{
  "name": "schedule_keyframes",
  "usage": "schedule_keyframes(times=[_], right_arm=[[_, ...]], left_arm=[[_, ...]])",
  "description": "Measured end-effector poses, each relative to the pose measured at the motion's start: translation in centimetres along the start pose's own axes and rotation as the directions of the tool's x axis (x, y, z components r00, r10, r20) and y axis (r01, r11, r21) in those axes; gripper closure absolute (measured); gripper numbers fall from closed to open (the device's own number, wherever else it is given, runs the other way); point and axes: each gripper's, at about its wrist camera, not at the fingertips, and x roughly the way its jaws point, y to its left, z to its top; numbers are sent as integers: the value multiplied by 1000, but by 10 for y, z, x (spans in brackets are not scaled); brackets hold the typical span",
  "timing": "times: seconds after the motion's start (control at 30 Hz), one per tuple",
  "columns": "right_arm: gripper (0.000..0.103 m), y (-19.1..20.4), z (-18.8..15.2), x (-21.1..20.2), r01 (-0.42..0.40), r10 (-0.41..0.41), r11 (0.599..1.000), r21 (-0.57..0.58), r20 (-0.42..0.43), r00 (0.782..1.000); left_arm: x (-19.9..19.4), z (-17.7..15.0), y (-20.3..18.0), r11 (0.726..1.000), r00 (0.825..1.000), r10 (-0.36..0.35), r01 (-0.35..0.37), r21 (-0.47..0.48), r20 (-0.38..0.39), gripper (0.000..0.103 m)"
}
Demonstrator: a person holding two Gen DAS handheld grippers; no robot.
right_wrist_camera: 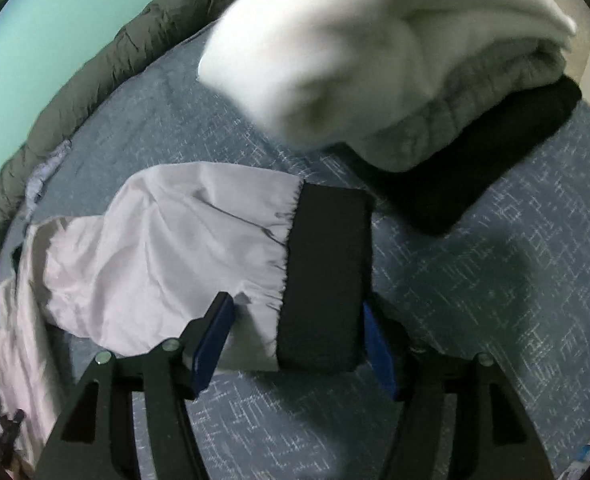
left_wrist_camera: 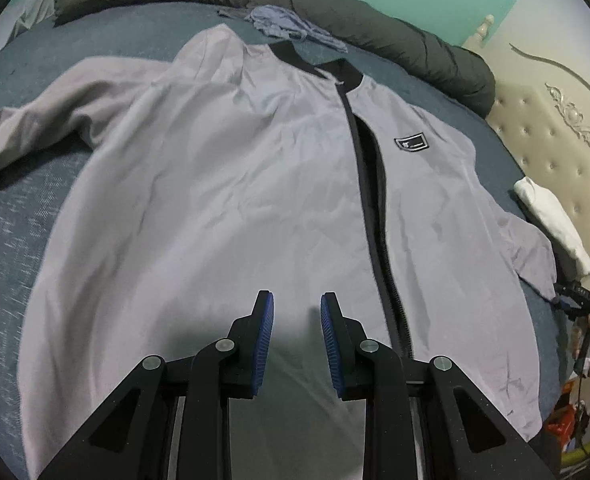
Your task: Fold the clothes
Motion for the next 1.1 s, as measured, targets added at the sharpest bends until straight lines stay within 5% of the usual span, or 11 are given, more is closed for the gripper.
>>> schedule_keyframes(times=[0.17, 0.33, 0.57, 0.8, 1.1], right_arm=[[61, 18, -9, -12, 83, -81, 996, -44, 47, 996], [97, 54, -15, -52, 163, -138, 971, -173, 150, 979], [100, 81, 16, -116, 193, -127, 957, -214, 287, 950], [101, 72, 75, -131, 174, -98, 969, -177, 369, 924], [101, 68, 131, -181, 167, -75, 978, -127, 531, 844]], left_arm=[[4, 0, 0, 1000, 1000, -7, 7, 2, -3, 76], [1, 0, 0, 1000, 1000, -6, 6, 14, 4, 76], [-2, 0, 0, 1000, 1000, -8, 8, 7, 6, 76], [-4, 0, 1, 1000, 1000, -8, 8, 6, 4, 76], [-3, 2, -1, 1000, 1000, -9, 9, 11, -1, 76]])
